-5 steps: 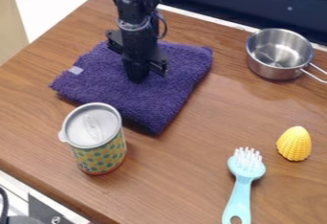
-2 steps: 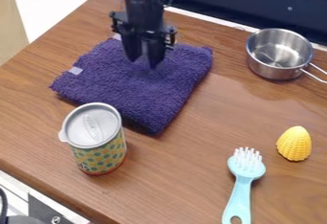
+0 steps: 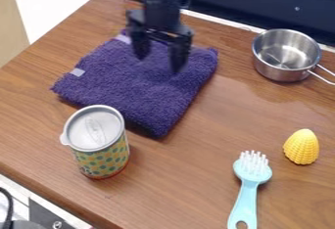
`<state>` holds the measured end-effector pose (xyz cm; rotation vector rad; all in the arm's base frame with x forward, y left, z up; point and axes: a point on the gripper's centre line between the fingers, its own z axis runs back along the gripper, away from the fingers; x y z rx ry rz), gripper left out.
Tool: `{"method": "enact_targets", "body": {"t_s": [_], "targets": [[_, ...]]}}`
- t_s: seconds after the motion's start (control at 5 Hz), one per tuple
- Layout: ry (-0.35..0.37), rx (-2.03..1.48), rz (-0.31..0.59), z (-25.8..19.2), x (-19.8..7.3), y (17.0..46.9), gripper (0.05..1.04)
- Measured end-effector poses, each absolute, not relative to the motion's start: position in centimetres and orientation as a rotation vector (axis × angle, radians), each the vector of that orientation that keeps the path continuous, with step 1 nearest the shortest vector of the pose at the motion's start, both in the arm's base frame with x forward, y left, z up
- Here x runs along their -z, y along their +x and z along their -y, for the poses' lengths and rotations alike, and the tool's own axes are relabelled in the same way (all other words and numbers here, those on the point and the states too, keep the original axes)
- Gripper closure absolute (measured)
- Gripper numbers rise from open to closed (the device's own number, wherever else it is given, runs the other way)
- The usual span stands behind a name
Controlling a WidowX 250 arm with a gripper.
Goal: Move the purple cloth above the can
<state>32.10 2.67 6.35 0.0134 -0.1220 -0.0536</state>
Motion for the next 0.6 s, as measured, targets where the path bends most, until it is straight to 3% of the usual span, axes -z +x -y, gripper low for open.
{"method": "enact_targets", "body": {"t_s": [0.2,0.6], "targets": [[0.014,0.027,0.241,0.7,-6.6,32.5,0.083],[-0.030,-0.073,0.301,5.9,-8.4,33.4,0.083]]}}
